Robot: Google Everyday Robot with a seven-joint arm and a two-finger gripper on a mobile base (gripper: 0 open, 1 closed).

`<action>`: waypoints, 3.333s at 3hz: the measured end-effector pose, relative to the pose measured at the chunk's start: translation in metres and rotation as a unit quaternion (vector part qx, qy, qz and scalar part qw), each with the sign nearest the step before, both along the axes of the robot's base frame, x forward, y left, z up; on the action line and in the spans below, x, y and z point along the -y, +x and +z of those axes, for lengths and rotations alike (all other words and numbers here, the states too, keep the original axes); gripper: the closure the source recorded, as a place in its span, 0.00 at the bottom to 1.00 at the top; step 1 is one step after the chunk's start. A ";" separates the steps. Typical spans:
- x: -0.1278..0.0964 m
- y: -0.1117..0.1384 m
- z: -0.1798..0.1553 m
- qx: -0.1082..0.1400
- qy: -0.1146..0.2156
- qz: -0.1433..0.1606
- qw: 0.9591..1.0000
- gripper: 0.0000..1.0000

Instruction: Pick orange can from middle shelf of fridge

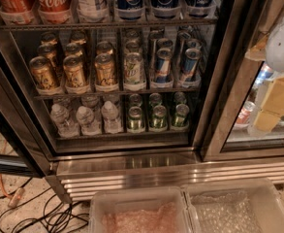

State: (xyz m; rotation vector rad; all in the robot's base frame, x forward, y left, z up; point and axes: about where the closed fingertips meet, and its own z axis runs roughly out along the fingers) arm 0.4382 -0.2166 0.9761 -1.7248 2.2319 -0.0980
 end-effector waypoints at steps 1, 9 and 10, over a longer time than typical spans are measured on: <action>-0.004 0.001 -0.003 0.003 0.005 0.001 1.000 0.00; -0.134 -0.011 -0.154 -0.044 0.197 -0.032 0.979 0.00; -0.143 -0.012 -0.180 -0.031 0.245 -0.064 0.967 0.00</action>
Offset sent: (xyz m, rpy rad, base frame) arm 0.0045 0.0566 -0.0757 0.2337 0.1519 0.0482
